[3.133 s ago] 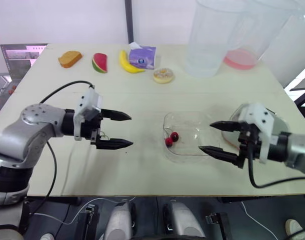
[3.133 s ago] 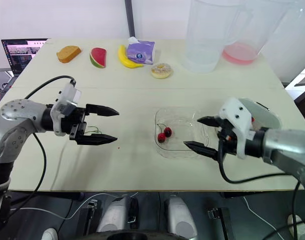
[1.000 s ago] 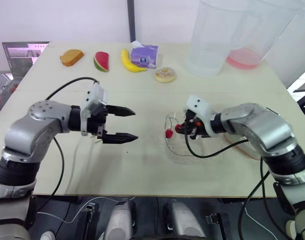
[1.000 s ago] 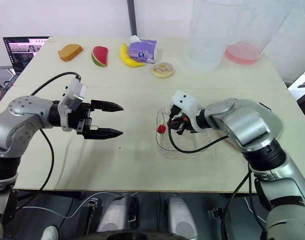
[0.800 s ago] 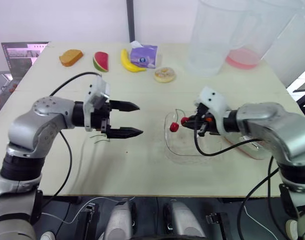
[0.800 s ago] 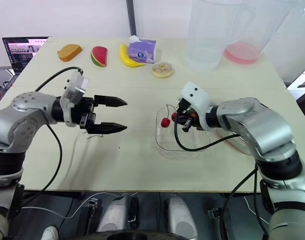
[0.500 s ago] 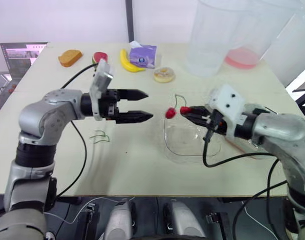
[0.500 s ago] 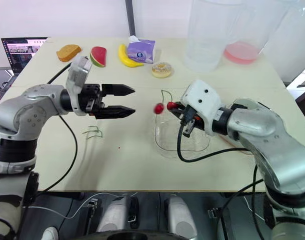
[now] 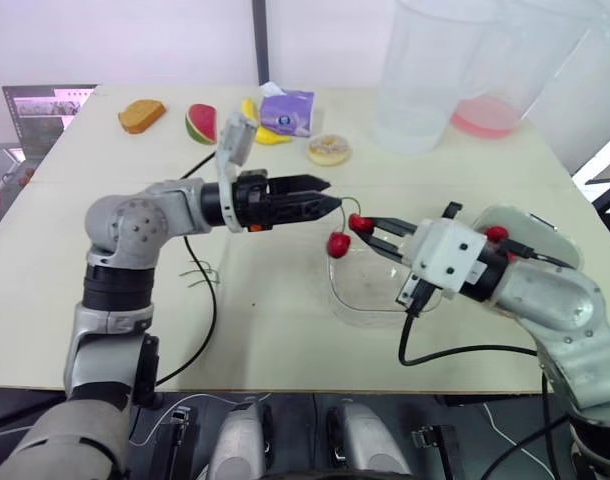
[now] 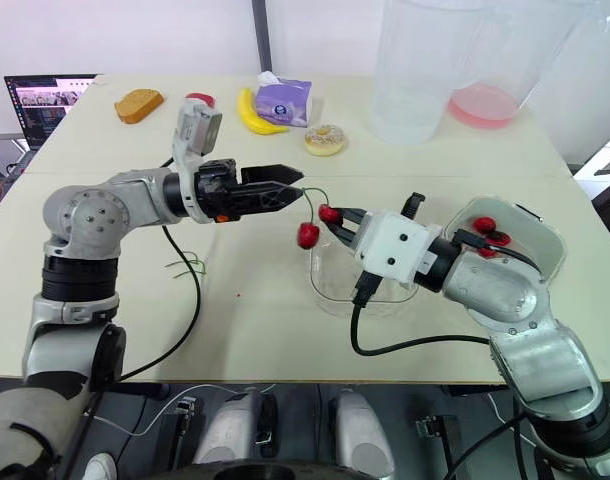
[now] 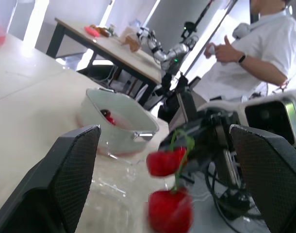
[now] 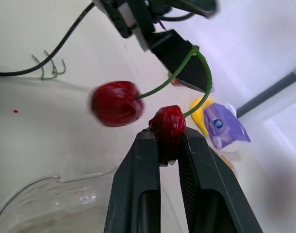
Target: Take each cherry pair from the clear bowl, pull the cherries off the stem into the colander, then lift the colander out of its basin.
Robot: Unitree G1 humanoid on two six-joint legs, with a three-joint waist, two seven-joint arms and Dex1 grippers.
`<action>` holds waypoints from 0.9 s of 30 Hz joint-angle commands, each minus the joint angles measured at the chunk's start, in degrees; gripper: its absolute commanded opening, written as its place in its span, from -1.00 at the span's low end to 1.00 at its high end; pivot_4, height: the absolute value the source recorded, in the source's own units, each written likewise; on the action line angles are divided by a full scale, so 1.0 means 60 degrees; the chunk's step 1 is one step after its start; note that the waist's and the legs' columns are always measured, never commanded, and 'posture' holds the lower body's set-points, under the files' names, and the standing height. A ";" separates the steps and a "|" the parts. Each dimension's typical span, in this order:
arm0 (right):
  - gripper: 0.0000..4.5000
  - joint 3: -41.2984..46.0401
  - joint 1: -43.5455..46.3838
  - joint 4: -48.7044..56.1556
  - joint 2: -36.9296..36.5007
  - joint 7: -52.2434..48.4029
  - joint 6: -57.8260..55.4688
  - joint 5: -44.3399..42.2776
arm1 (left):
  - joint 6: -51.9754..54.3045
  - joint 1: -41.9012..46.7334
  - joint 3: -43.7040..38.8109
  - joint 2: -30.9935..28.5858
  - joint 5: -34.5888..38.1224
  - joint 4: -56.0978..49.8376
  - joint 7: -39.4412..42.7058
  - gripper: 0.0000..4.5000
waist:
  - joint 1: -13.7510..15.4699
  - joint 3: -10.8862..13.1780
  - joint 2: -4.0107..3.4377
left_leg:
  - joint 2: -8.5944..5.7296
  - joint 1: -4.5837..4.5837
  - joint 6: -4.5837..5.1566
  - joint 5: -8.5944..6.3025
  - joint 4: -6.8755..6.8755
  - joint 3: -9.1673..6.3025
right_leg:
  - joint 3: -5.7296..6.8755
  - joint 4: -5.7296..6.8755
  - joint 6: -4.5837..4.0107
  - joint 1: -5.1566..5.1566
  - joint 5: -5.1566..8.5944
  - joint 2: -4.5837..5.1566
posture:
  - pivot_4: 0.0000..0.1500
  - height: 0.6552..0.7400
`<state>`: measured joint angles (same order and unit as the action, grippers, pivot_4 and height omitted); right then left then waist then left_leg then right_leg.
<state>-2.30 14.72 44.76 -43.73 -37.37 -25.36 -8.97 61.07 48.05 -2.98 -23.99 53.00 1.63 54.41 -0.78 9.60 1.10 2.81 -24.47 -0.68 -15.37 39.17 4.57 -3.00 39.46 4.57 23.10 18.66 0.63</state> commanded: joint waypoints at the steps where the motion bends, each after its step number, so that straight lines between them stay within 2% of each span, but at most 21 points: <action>1: -0.95 0.0011 0.0214 0.0127 0.0072 0.0018 0.0227 0.0126 | 0.0158 0.0026 -0.0369 0.0194 0.0372 -0.0341 -0.0355 1.00 | 0.0001 0.0000 0.0000 | 0.0000 0.0000 -0.0001 0.0000 0.0000 -0.0001 | 0.0000 0.0000 0.0000 0.0000 0.0000 0.0000 | 1.00 1.00; 6: -0.95 -0.0003 0.0291 0.0056 0.0100 0.0022 0.0161 0.0135 | 0.0304 -0.0240 -0.0395 0.0357 0.0615 -0.0663 -0.0613 1.00 | 0.0001 0.0000 0.0000 | 0.0000 0.0000 -0.0002 0.0001 0.0000 0.0000 | 0.0000 0.0000 0.0000 -0.0001 0.0000 0.0002 | 1.00 1.00; 7: -0.95 -0.0004 0.0330 0.0052 0.0112 0.0022 0.0120 0.0115 | 0.0272 -0.0336 -0.0387 0.0387 0.0621 -0.0717 -0.0679 0.89 | 0.0001 0.0000 0.0000 | 0.0000 0.0000 -0.0002 0.0001 0.0000 -0.0001 | -0.0001 0.0000 0.0000 -0.0001 0.0000 0.0003 | 1.00 1.00; 10: -0.95 0.0010 0.0428 0.0031 0.0166 0.0029 0.0016 0.0049 | 0.0254 -0.0555 -0.0404 0.0505 0.0709 -0.0882 -0.0926 0.38 | 0.0002 0.0000 -0.0001 | 0.0001 0.0004 -0.0004 0.0002 0.0000 -0.0002 | -0.0001 0.0000 -0.0001 -0.0004 0.0000 0.0003 | 1.00 1.00; 16: -0.95 0.0040 0.0483 0.0042 0.0227 -0.0016 -0.0183 -0.0027 | 0.0179 -0.0811 -0.0523 0.0772 0.0799 -0.1157 -0.1431 -0.96 | 0.0011 0.0000 0.0000 | 0.0000 0.0004 -0.0002 0.0001 0.0000 -0.0002 | -0.0001 0.0000 -0.0001 -0.0005 0.0000 0.0004 | 1.00 1.00; 22: -0.95 0.0030 0.0395 0.0074 0.0139 -0.0089 -0.0367 -0.0046 | 0.0387 -0.0800 -0.0868 0.1144 0.1382 -0.1271 -0.2020 -0.96 | 0.0013 0.0000 0.0000 | 0.0000 0.0006 -0.0001 0.0001 0.0000 -0.0003 | 0.0000 -0.0001 -0.0001 -0.0009 0.0000 0.0005 | 1.00 1.00; 27: -0.95 0.0054 0.0348 0.0111 0.0072 -0.0145 -0.0590 -0.0134 | 0.0418 -0.0826 -0.0859 0.1077 0.1514 -0.1350 -0.2137 -0.96 | 0.0005 0.0000 0.0000 | 0.0000 0.0008 -0.0003 0.0002 0.0000 -0.0005 | 0.0000 -0.0001 -0.0001 -0.0010 0.0000 0.0005 | 1.00 1.00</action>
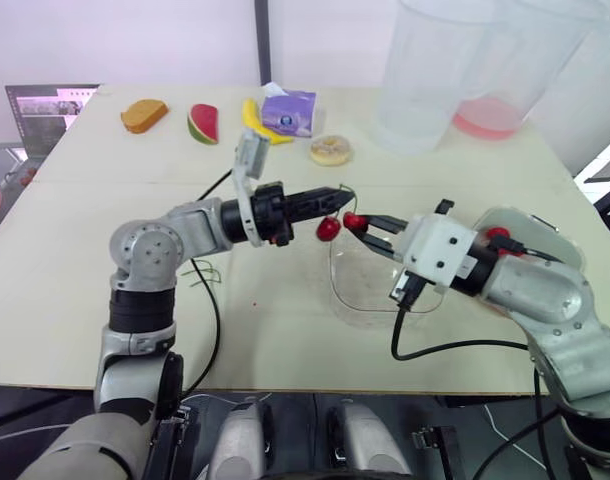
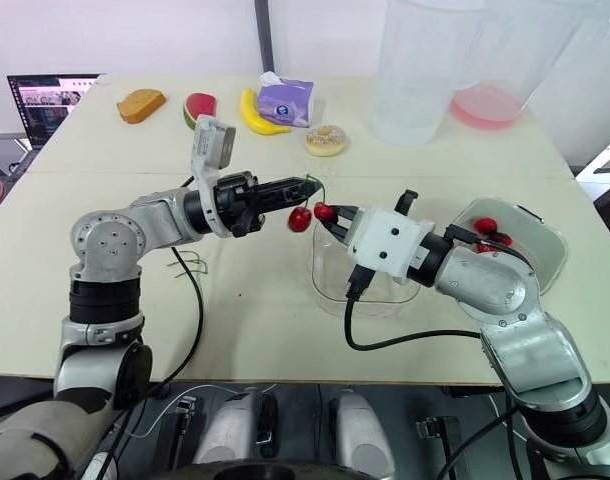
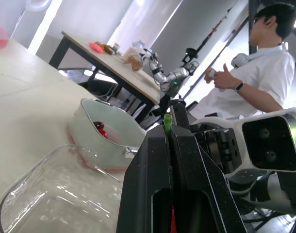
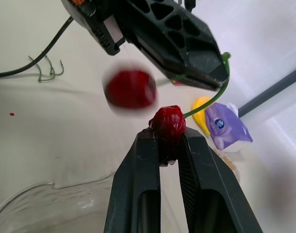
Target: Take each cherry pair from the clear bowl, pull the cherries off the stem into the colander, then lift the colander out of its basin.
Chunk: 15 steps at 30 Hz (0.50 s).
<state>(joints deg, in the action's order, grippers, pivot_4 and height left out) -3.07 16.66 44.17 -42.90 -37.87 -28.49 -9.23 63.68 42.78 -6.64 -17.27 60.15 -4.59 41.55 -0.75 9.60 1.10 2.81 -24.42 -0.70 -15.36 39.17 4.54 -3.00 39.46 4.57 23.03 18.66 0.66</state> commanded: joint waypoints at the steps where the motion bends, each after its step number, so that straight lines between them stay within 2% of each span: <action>1: -0.95 0.0199 0.0027 0.0219 -0.0055 -0.0061 -0.0101 -0.0116 | -0.0013 0.0045 -0.0206 -0.0092 0.0305 -0.0331 0.0006 -0.96 | -0.0001 0.0000 0.0000 | 0.0000 0.0000 0.0000 0.0000 0.0000 0.0000 | 0.0000 0.0000 0.0000 0.0000 0.0000 0.0000 | 1.00 1.00; 9: -0.95 0.0250 0.0107 0.0246 -0.0009 -0.0024 -0.0263 -0.0196 | -0.0096 -0.0022 -0.0026 -0.0309 0.0183 -0.0304 0.0102 -0.96 | -0.0001 0.0000 0.0000 | 0.0000 0.0000 -0.0001 0.0001 0.0000 0.0001 | 0.0001 0.0000 0.0000 -0.0001 0.0000 0.0000 | 1.00 1.00; 12: -0.95 0.0271 0.0123 0.0265 0.0008 -0.0012 -0.0349 -0.0240 | -0.0111 -0.0068 0.0008 -0.0327 0.0117 -0.0290 0.0014 -0.59 | 0.0001 0.0000 0.0000 | -0.0001 0.0001 -0.0001 0.0001 0.0000 0.0001 | 0.0001 0.0000 0.0000 -0.0001 0.0000 0.0000 | 1.00 1.00; 15: -0.95 0.0289 0.0135 0.0270 -0.0004 -0.0023 -0.0408 -0.0289 | -0.0116 -0.0068 0.0037 -0.0318 0.0126 -0.0287 0.0007 0.03 | 0.0001 0.0000 0.0000 | -0.0001 0.0001 0.0000 0.0000 0.0000 0.0000 | 0.0001 -0.0001 0.0000 -0.0002 0.0000 0.0001 | 1.00 1.00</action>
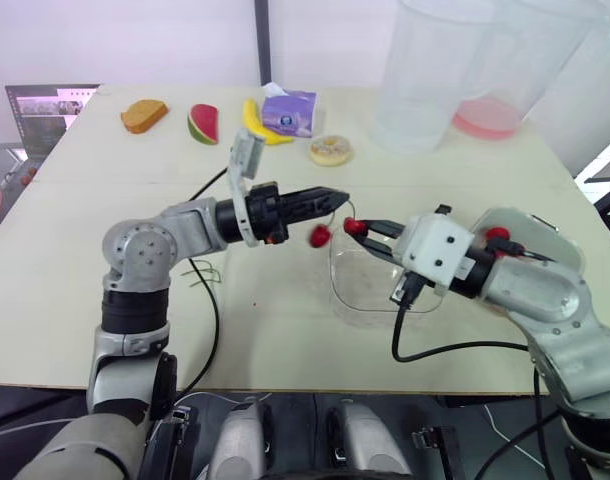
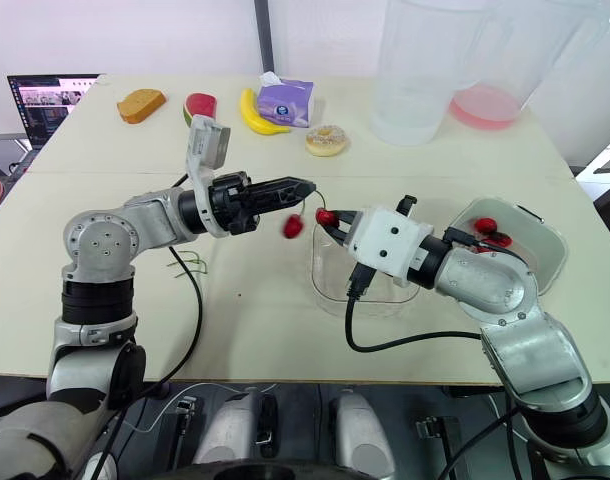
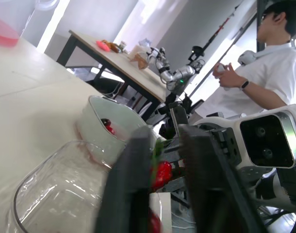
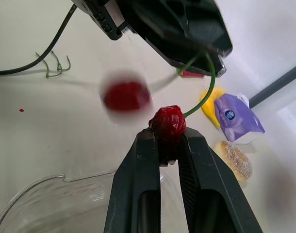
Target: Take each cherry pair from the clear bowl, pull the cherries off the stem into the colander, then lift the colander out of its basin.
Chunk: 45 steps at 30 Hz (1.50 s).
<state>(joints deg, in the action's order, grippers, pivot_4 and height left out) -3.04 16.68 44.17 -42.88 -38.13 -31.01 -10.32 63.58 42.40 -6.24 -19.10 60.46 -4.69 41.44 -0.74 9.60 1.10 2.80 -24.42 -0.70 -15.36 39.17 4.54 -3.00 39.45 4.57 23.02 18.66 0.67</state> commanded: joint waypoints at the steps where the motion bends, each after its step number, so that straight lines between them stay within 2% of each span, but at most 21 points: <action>1: -0.95 0.0284 0.0135 0.0270 -0.0016 0.0014 0.0000 -0.0111 | -0.0124 -0.0008 -0.0014 -0.0014 0.0044 -0.0276 0.0019 0.03 | -0.0002 0.0000 0.0000 | 0.0000 0.0000 0.0000 0.0000 0.0000 0.0000 | 0.0000 0.0000 0.0000 0.0000 0.0000 0.0000 | 1.00 1.00; 24: -0.95 0.0362 0.0187 0.0365 -0.0095 -0.0050 -0.0273 -0.0217 | -0.0202 -0.0289 -0.0279 0.0987 0.0332 -0.0273 -0.1064 0.03 | 0.0000 0.0000 0.0000 | 0.0000 0.0002 0.0001 -0.0001 0.0000 -0.0003 | 0.0001 -0.0001 0.0000 -0.0004 0.0000 -0.0001 | 1.00 1.00; 27: -0.95 0.0348 0.0188 0.0381 -0.0091 -0.0035 -0.0289 -0.0214 | -0.0198 -0.0260 -0.0338 0.1030 0.0378 -0.0211 -0.1130 -0.36 | -0.0002 0.0000 0.0000 | 0.0000 0.0002 0.0002 -0.0001 0.0000 -0.0003 | 0.0001 -0.0001 0.0000 -0.0004 0.0000 -0.0001 | 1.00 1.00; 30: -0.95 0.0356 0.0191 0.0389 -0.0093 -0.0026 -0.0312 -0.0220 | -0.0171 -0.0240 -0.0386 0.1053 0.0456 -0.0159 -0.1146 -0.99 | -0.0002 0.0000 0.0000 | 0.0000 0.0003 0.0002 -0.0001 0.0000 -0.0003 | 0.0001 -0.0001 0.0000 -0.0004 0.0000 -0.0001 | 1.00 1.00; 41: -0.95 0.0384 0.0308 0.0463 -0.0130 -0.0041 -0.0635 -0.0414 | -0.0194 -0.0158 -0.0389 0.1055 0.0459 -0.0068 -0.1108 -0.99 | -0.0002 0.0000 0.0000 | 0.0000 0.0004 0.0001 -0.0001 0.0000 -0.0004 | 0.0001 -0.0002 0.0000 -0.0006 0.0000 0.0000 | 1.00 1.00; 45: -0.95 0.0420 0.0405 0.0663 -0.0090 -0.0065 -0.1319 -0.0881 | -0.0237 -0.0078 -0.0069 0.0684 0.0150 -0.0182 -0.0609 -0.99 | -0.0005 0.0000 0.0000 | 0.0000 0.0004 0.0001 -0.0001 -0.0001 -0.0005 | 0.0001 -0.0002 0.0000 -0.0006 0.0000 -0.0001 | 1.00 1.00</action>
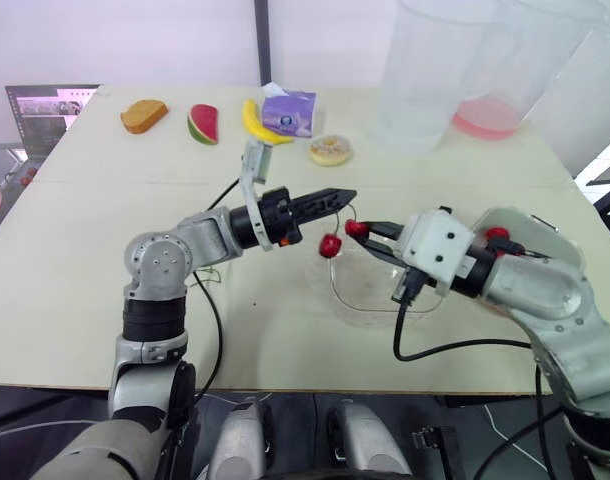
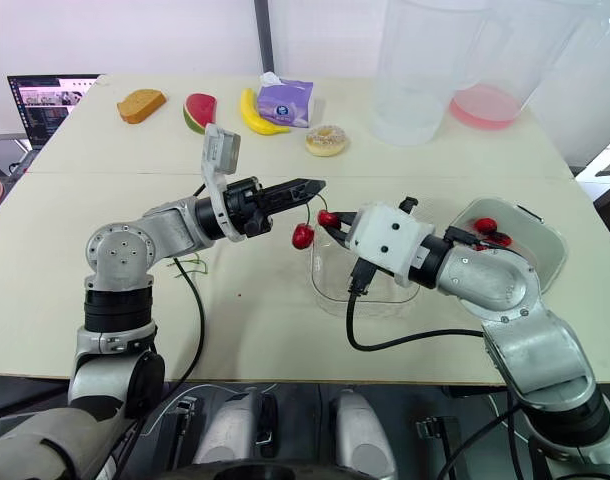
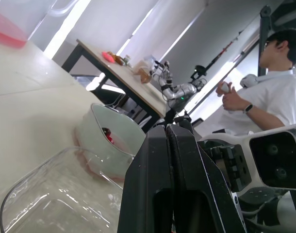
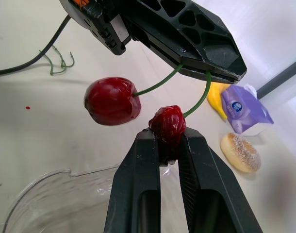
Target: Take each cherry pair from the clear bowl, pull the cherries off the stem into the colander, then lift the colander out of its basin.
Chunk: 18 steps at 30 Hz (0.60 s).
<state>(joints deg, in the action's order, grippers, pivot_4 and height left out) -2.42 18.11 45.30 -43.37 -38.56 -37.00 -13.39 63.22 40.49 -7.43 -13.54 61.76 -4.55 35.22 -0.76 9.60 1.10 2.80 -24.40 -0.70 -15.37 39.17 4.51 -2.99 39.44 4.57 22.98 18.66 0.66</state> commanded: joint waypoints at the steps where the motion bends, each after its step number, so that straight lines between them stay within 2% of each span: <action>1: -0.95 0.0348 0.0198 0.0528 0.0012 0.0027 -0.0464 -0.0484 | -0.0165 0.0261 0.0177 -0.0326 -0.0086 -0.0224 0.0547 -0.99 | -0.0002 0.0000 0.0000 | 0.0000 0.0000 0.0000 0.0000 0.0000 0.0000 | 0.0001 0.0000 0.0000 0.0000 0.0000 0.0000 | 1.00 1.00; 2: -0.95 0.0441 0.0246 0.0602 0.0096 0.0071 -0.0690 -0.0718 | -0.0166 0.0303 0.0205 -0.0399 -0.0111 -0.0207 0.0629 -0.99 | -0.0001 0.0000 0.0000 | 0.0000 0.0000 0.0000 0.0000 -0.0001 -0.0001 | 0.0001 0.0000 0.0000 0.0000 0.0000 0.0000 | 1.00 1.00; 3: -0.51 0.0511 0.0278 0.0652 0.0155 0.0106 -0.0851 -0.0887 | -0.0178 0.0334 0.0227 -0.0444 -0.0132 -0.0178 0.0687 -1.00 | 0.0000 0.0000 0.0000 | 0.0000 0.0000 0.0000 0.0000 -0.0001 -0.0001 | 0.0001 -0.0001 0.0000 0.0000 0.0000 0.0000 | 1.00 1.00; 7: 0.30 0.0728 0.0451 0.0855 0.0239 0.0275 -0.1661 -0.1511 | -0.0262 0.0529 0.0394 -0.0736 -0.0363 -0.0052 0.1120 -1.00 | -0.0001 0.0000 0.0000 | 0.0000 0.0000 0.0004 -0.0002 -0.0001 -0.0001 | 0.0001 -0.0002 0.0000 -0.0002 0.0000 0.0001 | 1.00 1.00; 9: 0.80 0.1104 0.0515 0.0901 0.0141 0.0141 -0.2157 -0.2110 | -0.0279 0.0697 0.0541 -0.1095 -0.0518 -0.0061 0.1597 -1.00 | 0.0002 0.0000 0.0000 | 0.0000 0.0000 0.0006 -0.0004 -0.0001 -0.0002 | 0.0002 -0.0002 0.0000 -0.0002 0.0000 0.0000 | 1.00 1.00; 10: 0.98 0.1560 0.0579 0.0844 0.0118 0.0006 -0.2604 -0.2746 | -0.0347 0.0830 0.0715 -0.1461 -0.0704 -0.0100 0.2064 -1.00 | 0.0000 0.0000 0.0000 | 0.0000 0.0000 0.0008 -0.0004 -0.0001 -0.0001 | 0.0003 -0.0003 0.0000 -0.0001 0.0000 0.0000 | 1.00 1.00; 14: 0.98 0.2924 0.1286 0.0191 -0.0012 -0.0195 -0.4602 -0.5393 | -0.1048 0.1425 0.1589 -0.3100 -0.1513 -0.0441 0.4387 -1.00 | -0.0044 0.0002 -0.0001 | 0.0002 0.0000 0.0014 -0.0008 -0.0009 0.0002 | 0.0003 -0.0009 -0.0002 0.0000 0.0000 -0.0004 | 1.00 1.00; 18: 0.98 0.2951 0.2313 -0.0615 0.0176 0.0248 -0.5725 -0.6897 | -0.1860 0.2046 0.2034 -0.4042 -0.2103 -0.0390 0.6129 -1.00 | -0.0029 0.0002 -0.0003 | 0.0004 0.0005 0.0031 -0.0018 -0.0017 0.0003 | 0.0004 -0.0010 -0.0007 0.0001 0.0001 0.0000 | 1.00 1.00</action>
<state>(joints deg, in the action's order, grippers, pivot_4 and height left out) 14.34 29.97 42.42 -43.15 -38.21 -69.39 -50.46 54.81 51.07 4.00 -36.57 50.48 -5.63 67.58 -0.93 9.61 1.08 2.81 -24.37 -0.50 -15.48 39.05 4.54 -2.97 39.36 4.52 22.99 18.67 0.67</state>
